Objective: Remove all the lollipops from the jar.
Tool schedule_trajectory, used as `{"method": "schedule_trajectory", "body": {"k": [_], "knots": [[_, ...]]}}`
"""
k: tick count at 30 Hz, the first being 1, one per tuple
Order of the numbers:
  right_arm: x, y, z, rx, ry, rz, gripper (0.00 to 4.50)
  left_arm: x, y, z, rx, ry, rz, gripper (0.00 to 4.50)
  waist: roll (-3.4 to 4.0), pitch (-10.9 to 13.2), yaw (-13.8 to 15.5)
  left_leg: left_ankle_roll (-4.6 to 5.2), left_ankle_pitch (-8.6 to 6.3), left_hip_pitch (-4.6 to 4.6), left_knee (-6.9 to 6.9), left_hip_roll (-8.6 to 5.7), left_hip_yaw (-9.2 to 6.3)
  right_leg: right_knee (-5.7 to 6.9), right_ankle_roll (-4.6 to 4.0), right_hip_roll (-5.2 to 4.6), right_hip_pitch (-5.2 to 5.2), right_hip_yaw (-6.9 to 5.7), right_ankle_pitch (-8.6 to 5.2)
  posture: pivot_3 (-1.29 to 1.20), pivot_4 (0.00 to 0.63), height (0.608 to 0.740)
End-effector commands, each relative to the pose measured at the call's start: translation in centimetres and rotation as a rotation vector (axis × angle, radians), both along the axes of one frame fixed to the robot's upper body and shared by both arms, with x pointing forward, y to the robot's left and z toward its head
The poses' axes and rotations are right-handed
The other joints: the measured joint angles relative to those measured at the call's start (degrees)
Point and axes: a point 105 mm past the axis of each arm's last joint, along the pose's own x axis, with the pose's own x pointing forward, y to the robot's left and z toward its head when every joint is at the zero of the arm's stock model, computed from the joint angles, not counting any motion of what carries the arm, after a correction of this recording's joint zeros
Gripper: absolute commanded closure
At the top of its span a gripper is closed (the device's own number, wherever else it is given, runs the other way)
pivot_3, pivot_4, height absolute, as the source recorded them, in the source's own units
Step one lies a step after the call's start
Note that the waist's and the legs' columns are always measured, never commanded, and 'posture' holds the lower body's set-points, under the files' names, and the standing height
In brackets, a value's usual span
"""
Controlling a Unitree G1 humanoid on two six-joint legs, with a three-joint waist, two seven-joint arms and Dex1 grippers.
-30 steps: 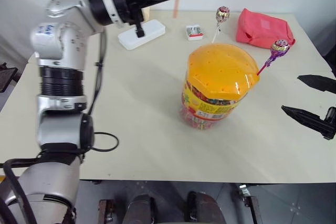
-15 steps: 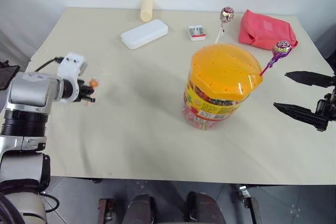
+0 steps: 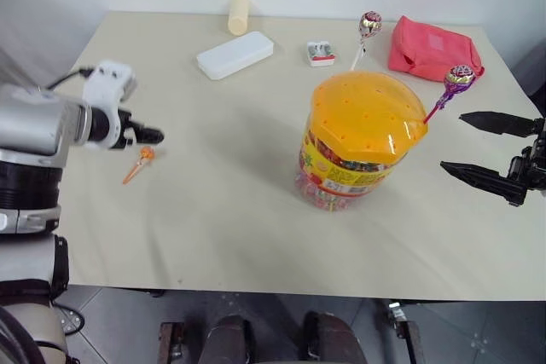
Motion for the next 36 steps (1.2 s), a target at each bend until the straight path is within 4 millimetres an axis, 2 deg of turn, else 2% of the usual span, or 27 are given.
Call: {"method": "schedule_trajectory", "body": {"k": [1, 6, 8, 10, 15, 18, 23, 31, 34, 36], "knots": [[-0.4, -0.5, 1.2, -0.018, -0.055, -0.020, 0.00, 0.4, -3.8, 2.8, -0.039, -0.104, -0.186, 0.05, 0.00, 0.0, 0.0, 0.00, 0.00, 0.00, 0.00, 0.00, 0.01, -0.01, 0.00, 0.00, 0.00, 0.00, 0.00, 0.00, 0.150, 0.740], [-0.6, -0.5, 1.4, -0.010, -0.071, -0.028, 0.00, 1.4, -10.0, 6.0, -0.109, -0.376, -0.563, 0.05, 0.00, 0.0, -0.1, 0.00, 0.00, -0.01, 0.08, 0.00, 0.02, 0.02, 0.00, 0.00, 0.00, -0.01, 0.00, 0.00, 0.150, 0.740], [-0.7, -0.5, 1.5, -0.004, -0.081, -0.035, 0.00, 1.0, -13.1, 7.3, -0.187, -0.540, -0.760, 0.05, 0.00, 0.0, 0.0, 0.00, 0.00, -0.02, 0.09, 0.00, 0.03, 0.03, 0.00, 0.00, -0.01, -0.01, 0.00, 0.00, 0.150, 0.740], [-0.9, -0.5, 1.6, 0.000, -0.088, -0.044, 0.00, 0.4, -15.2, 8.2, -0.276, -0.651, -0.905, 0.05, -0.01, 0.0, 0.0, 0.01, 0.00, -0.08, 0.16, 0.00, 0.02, 0.02, 0.00, -0.01, -0.03, -0.04, 0.00, 0.00, 0.150, 0.740], [-1.6, -0.8, 1.6, 0.005, -0.097, -0.076, 0.00, -0.4, -18.4, 9.5, -0.438, -0.762, -1.113, 0.05, -0.01, 0.0, -0.1, 0.03, -0.01, -0.11, 0.20, 0.00, 0.05, 0.03, 0.00, 0.00, -0.05, -0.05, 0.00, 0.00, 0.150, 0.740], [-2.4, -1.0, 1.6, 0.013, -0.111, -0.101, 0.00, -0.2, -20.7, 10.3, -0.545, -0.721, -1.191, 0.05, -0.03, 0.0, 0.2, 0.05, -0.03, -0.16, 0.24, -0.01, 0.05, 0.03, 0.02, -0.01, -0.05, -0.08, 0.01, 0.00, 0.150, 0.740], [-3.1, -1.1, 1.9, 0.018, -0.127, -0.125, 0.00, 0.1, -22.8, 10.1, -0.551, -0.657, -1.257, 0.05, -0.03, 0.0, 0.2, 0.15, -0.09, -0.17, 0.31, -0.06, 0.13, 0.00, 0.09, -0.04, -0.05, -0.04, 0.05, 0.00, 0.150, 0.740], [-4.0, -1.4, 2.0, 0.020, -0.144, -0.165, 0.00, 1.1, -25.3, 8.1, -0.484, -0.464, -1.257, 0.05, -0.05, 0.0, 0.1, 0.16, -0.09, -0.19, 0.29, -0.06, 0.10, -0.04, 0.10, -0.03, -0.05, -0.05, 0.05, 0.00, 0.150, 0.740], [-4.3, -1.4, 1.9, 0.024, -0.148, -0.177, 0.00, 1.1, -26.2, 8.4, -0.478, -0.463, -1.255, 0.62, -0.07, 0.0, 0.1, 0.17, -0.09, -0.20, 0.28, -0.07, 0.09, -0.05, 0.10, -0.03, -0.05, -0.06, 0.05, 0.00, 0.150, 0.740], [-4.4, -1.4, 1.9, 0.025, -0.149, -0.180, 0.00, 1.1, -26.6, 8.3, -0.466, -0.453, -1.251, 1.23, -0.07, 0.0, 0.1, 0.17, -0.09, -0.21, 0.30, -0.07, 0.09, -0.05, 0.10, -0.04, -0.05, -0.05, 0.05, 0.00, 0.150, 0.740]]}}
